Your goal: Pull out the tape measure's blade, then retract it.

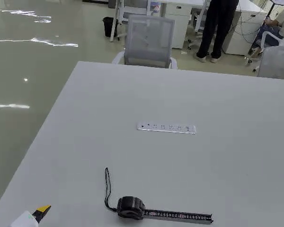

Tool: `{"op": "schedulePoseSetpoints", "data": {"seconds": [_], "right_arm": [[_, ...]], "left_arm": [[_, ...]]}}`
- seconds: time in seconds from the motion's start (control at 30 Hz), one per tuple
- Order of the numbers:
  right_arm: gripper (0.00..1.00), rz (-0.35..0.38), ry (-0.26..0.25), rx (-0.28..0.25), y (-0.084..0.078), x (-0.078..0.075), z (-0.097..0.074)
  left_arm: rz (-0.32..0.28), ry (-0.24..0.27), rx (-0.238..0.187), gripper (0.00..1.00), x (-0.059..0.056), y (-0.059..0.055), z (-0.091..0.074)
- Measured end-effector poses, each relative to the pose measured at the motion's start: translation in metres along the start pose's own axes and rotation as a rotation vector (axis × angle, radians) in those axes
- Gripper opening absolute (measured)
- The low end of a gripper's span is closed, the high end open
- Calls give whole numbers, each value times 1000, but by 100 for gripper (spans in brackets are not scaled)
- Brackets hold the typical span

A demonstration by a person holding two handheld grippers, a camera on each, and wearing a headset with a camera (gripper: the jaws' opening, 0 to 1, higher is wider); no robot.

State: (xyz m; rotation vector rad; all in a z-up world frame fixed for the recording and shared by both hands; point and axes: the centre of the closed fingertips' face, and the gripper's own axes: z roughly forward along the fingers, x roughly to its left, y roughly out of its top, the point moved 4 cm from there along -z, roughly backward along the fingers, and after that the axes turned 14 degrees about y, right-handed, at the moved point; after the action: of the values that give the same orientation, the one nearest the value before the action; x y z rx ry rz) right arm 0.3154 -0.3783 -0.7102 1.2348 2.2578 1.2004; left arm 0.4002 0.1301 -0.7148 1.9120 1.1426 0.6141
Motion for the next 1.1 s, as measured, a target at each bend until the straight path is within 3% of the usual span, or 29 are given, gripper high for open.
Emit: {"op": "schedulePoseSetpoints", "data": {"seconds": [0.17, 0.43, 0.7, 0.83, 1.0, 1.1], "right_arm": [[100, -6, -5, 0, 1, -2, -3], [100, -21, -3, -8, 1, -2, -6], [100, -4, -4, -27, 3, -7, -9], [100, -12, -2, -31, 3, -6, -9], [100, -22, 5, -36, 4, -7, -9], [100, -31, 11, -38, 7, -7, -7]], "left_arm": [[3, 1, -8, 99, 1, 3, 0], [-2, 9, -3, 99, 5, 0, 1], [25, 28, 8, 99, -1, 4, -3], [9, 30, 16, 99, -2, 2, 0], [-7, 50, 25, 99, -4, 8, 6], [13, 44, -34, 99, -9, 19, 10]]}}
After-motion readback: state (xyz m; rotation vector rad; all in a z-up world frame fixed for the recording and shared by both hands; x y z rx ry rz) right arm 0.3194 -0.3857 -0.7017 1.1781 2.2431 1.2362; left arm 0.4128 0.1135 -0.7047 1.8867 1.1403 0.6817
